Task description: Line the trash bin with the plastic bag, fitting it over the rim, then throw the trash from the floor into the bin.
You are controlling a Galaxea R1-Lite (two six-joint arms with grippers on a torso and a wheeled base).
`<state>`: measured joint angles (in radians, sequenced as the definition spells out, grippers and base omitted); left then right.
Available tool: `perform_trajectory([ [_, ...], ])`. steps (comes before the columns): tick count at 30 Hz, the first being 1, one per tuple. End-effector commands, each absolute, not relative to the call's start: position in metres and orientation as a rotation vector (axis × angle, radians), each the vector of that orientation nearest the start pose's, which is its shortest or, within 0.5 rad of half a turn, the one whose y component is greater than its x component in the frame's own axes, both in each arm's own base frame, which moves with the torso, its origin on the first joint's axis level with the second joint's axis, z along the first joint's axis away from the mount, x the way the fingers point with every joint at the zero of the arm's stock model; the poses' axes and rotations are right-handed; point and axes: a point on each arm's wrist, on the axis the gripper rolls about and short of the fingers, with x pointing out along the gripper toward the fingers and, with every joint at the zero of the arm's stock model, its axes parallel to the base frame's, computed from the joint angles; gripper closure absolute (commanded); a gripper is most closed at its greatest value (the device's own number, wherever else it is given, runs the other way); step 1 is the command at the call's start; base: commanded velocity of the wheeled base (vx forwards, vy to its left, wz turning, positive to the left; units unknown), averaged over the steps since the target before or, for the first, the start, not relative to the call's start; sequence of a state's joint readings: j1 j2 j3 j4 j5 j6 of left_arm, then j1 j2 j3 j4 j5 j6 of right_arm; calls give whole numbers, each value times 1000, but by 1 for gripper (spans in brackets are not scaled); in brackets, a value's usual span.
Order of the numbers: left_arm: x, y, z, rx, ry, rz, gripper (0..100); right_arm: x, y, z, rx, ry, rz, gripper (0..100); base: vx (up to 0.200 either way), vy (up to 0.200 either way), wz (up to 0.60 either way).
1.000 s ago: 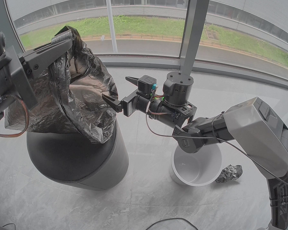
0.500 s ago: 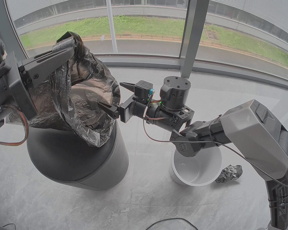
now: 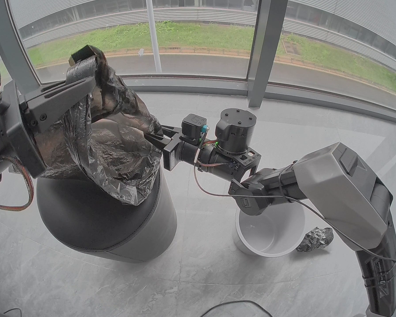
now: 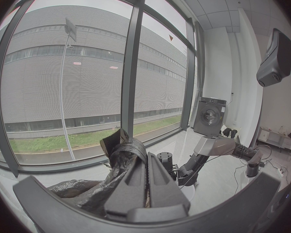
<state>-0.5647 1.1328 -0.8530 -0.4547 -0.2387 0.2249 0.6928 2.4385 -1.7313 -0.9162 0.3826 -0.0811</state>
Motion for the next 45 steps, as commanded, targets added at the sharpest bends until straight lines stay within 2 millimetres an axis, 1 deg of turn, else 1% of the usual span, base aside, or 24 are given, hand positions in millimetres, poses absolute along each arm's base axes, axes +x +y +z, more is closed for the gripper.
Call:
perform_trajectory([
  [1,136,-87,307,179,-243,-755,100,364,315,185,-7,-235,1083,100,0,0,0],
  [3,139,-85,301,177,-218,-739,100,349,300,201,19,-221,1084,100,0,0,0],
  [4,139,-85,301,176,-217,-738,100,348,299,202,22,-221,1084,100,0,0,0],
  [5,143,-84,295,166,-185,-724,100,336,282,216,44,-205,1075,100,0,0,0],
  [6,143,-84,295,165,-184,-724,100,335,280,217,47,-205,1073,100,0,0,0],
  [7,147,-86,291,146,-157,-724,100,321,259,233,66,-203,1056,100,0,0,0],
  [8,147,-86,291,146,-157,-724,100,321,259,233,66,-203,1056,100,0,0,0],
  [9,155,-89,288,123,-124,-727,100,309,243,244,77,-202,1043,100,0,0,0],
  [10,162,-93,285,103,-98,-730,100,298,231,253,87,-203,1037,100,0,0,0],
  [12,175,-100,283,53,-68,-735,100,281,215,265,112,-195,1031,100,0,0,0],
  [13,175,-100,283,53,-68,-735,100,281,215,265,112,-195,1031,100,0,0,0],
  [14,192,-109,282,8,-55,-765,100,265,203,271,129,-166,1025,100,0,0,0],
  [15,202,-113,281,-10,-56,-798,100,256,197,274,131,-155,1022,100,0,0,0],
  [16,207,-114,281,-13,-59,-813,100,253,194,275,130,-150,1018,100,0,0,0],
  [17,223,-118,282,-15,-73,-853,100,244,185,278,130,-135,1006,100,0,0,0],
  [18,234,-122,282,-15,-84,-876,100,239,179,280,130,-123,989,100,0,0,0],
  [19,240,-126,284,-20,-94,-892,100,234,174,281,129,-114,975,100,0,0,0],
  [20,242,-127,284,-22,-94,-893,100,233,174,281,129,-111,973,100,0,0,0],
  [21,253,-134,288,-43,-108,-902,100,223,166,284,130,-89,943,100,0,0,0],
  [24,260,-144,289,-130,-72,-925,100,211,156,283,131,-61,901,100,0,0,0],
  [29,255,-155,287,-274,-20,-967,100,205,153,273,121,-14,882,100,0,0,0],
  [35,255,-161,273,-279,28,-971,100,204,154,259,107,36,886,100,0,-167,0],
  [41,257,-163,267,-277,48,-971,100,199,153,248,99,71,891,100,0,-200,0],
  [45,258,-164,264,-275,60,-972,100,197,151,245,97,79,890,100,0,-200,0],
])
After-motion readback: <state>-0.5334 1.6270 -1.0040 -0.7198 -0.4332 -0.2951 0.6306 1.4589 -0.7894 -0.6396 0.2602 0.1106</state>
